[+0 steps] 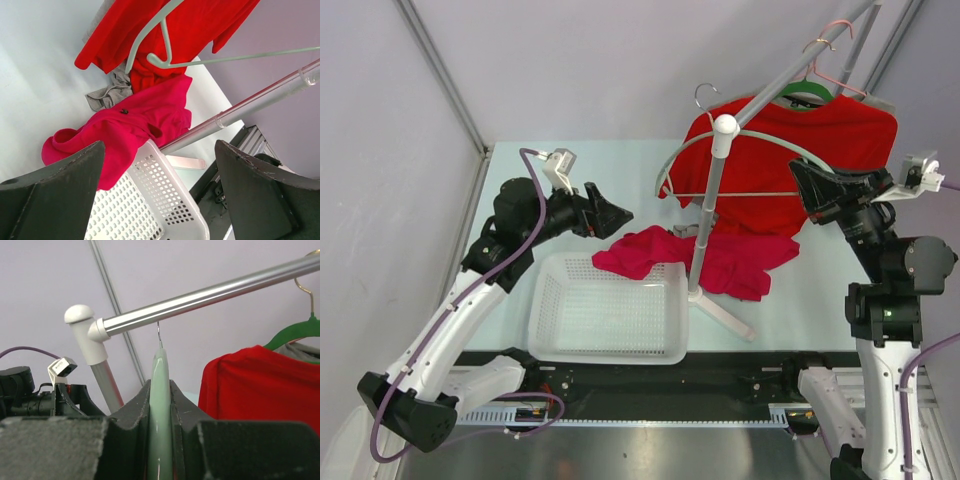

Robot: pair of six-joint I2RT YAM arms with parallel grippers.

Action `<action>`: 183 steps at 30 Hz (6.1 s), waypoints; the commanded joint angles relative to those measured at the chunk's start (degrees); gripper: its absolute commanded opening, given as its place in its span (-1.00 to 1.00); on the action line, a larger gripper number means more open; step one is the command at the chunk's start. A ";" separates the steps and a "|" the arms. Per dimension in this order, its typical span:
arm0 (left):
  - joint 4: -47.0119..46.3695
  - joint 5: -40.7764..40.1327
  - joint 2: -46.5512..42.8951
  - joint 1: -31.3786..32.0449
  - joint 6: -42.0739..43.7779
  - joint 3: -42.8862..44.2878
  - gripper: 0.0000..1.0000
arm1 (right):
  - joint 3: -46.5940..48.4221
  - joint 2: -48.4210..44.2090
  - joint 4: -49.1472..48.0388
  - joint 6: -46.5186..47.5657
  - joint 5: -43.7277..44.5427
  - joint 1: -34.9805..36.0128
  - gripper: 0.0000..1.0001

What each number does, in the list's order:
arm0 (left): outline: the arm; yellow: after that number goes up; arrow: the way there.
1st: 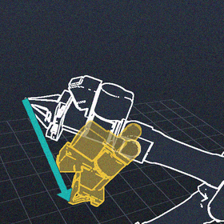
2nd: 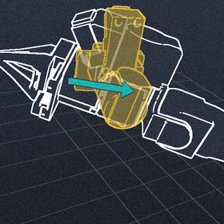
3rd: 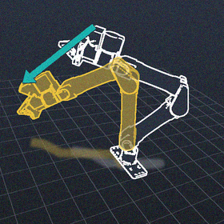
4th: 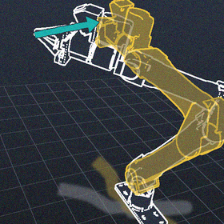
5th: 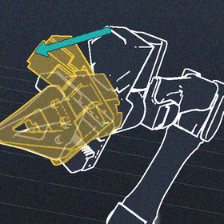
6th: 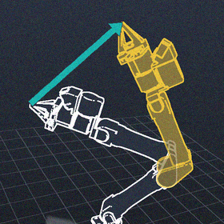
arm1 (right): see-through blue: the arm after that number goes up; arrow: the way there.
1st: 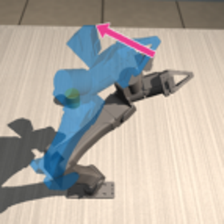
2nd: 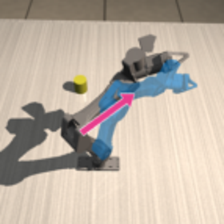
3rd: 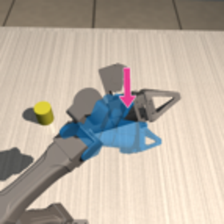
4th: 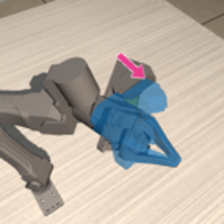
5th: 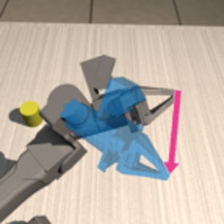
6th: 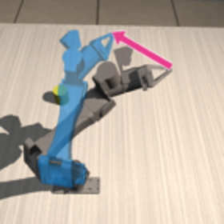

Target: Remove the t-shirt from the hanger

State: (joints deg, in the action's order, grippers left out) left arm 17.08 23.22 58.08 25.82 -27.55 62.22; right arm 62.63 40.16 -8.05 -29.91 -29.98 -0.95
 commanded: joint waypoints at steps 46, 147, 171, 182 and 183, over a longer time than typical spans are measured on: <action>0.50 3.85 1.59 1.07 -0.57 0.54 0.88 | 5.93 -19.59 35.99 6.27 14.15 0.77 -0.44; -35.80 -1.42 7.22 10.21 -15.08 -18.27 0.81 | -22.82 30.15 -31.05 -49.80 11.87 32.50 -1.00; -36.77 -4.94 15.22 13.20 -16.31 -14.41 -0.66 | -24.22 26.20 -30.71 -49.98 13.98 35.84 -0.99; -32.21 -11.44 5.73 13.20 -15.43 -13.52 -0.99 | -24.49 15.05 -5.79 -40.93 23.55 33.30 0.61; -31.76 -12.32 4.94 13.20 -14.99 -13.44 -0.99 | -24.66 13.90 -3.92 -40.41 24.60 32.95 0.67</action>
State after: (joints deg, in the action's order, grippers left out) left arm -14.57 14.24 68.69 38.79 -43.51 46.30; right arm 36.80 59.83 -22.70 -75.46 -9.87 32.82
